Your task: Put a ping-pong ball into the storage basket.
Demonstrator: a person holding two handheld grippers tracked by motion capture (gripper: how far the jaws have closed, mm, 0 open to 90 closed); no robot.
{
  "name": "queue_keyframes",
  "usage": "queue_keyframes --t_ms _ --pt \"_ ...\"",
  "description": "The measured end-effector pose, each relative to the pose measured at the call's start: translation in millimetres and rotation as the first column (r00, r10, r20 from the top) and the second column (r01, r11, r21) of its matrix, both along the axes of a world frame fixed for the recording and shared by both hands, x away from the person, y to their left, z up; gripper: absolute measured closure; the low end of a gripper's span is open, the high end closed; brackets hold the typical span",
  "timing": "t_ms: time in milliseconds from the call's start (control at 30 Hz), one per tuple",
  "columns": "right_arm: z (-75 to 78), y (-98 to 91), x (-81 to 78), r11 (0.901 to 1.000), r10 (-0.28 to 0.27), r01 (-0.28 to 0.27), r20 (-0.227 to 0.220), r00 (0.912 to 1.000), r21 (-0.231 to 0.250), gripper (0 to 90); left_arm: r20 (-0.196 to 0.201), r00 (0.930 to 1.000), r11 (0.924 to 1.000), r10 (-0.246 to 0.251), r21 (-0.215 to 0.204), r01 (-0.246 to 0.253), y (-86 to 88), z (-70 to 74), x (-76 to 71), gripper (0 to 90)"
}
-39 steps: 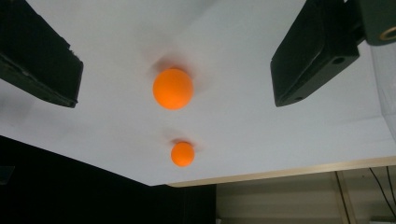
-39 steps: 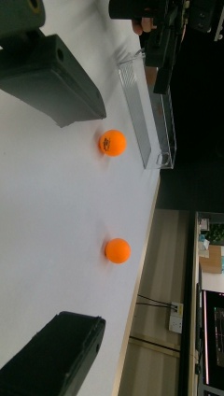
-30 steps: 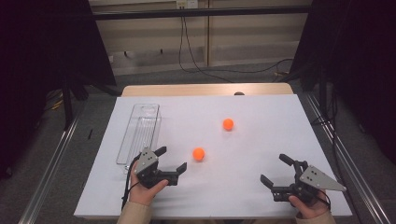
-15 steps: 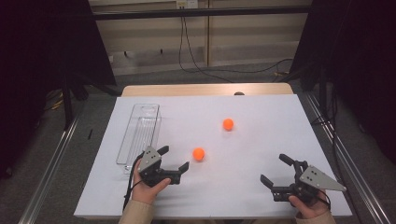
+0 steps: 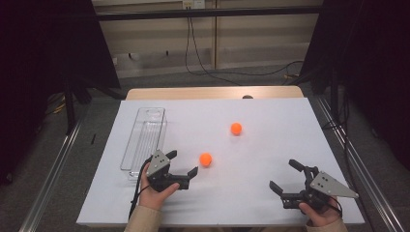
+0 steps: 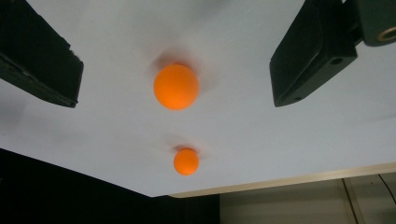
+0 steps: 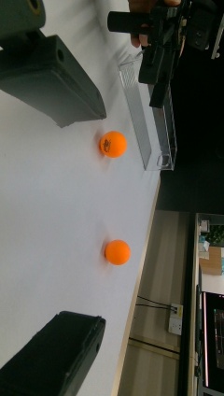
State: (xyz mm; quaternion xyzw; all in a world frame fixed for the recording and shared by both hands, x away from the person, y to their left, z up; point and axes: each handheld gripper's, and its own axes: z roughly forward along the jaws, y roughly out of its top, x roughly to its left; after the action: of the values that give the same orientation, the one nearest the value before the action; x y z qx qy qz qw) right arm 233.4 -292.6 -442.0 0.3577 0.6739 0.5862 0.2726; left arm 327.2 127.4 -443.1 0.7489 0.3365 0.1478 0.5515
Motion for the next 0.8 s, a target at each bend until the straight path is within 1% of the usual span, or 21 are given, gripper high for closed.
queue_keyframes --t_ms 267,333,600,667,800 --pt "0.1 0.0 -0.2 1.0 0.002 -0.002 0.003 1.0 -0.001 1.8 -0.005 0.9998 0.9998 -0.018 0.008 0.018 -4.7 0.3 2.1 3.1" --pt "0.1 0.0 -0.2 1.0 0.002 -0.002 0.003 1.0 -0.001 1.8 -0.01 0.9998 0.9999 -0.016 0.004 0.016 -5.8 0.0 2.7 3.1" --pt "0.2 0.0 -0.2 1.0 0.002 -0.002 0.006 1.0 -0.001 1.8 -0.018 0.9996 0.9997 -0.021 0.011 0.021 -9.2 -0.3 4.9 3.1" --pt "0.3 0.0 -0.2 1.0 0.003 -0.003 0.006 1.0 -0.002 1.8 -0.02 0.9995 0.9995 -0.023 0.021 0.024 -9.8 -0.5 6.0 3.1" --pt "0.4 -0.1 -0.2 1.0 0.002 -0.002 0.007 1.0 -0.001 1.8 -0.024 0.9995 0.9996 -0.02 0.017 0.02 -11.7 -1.2 7.3 3.2"
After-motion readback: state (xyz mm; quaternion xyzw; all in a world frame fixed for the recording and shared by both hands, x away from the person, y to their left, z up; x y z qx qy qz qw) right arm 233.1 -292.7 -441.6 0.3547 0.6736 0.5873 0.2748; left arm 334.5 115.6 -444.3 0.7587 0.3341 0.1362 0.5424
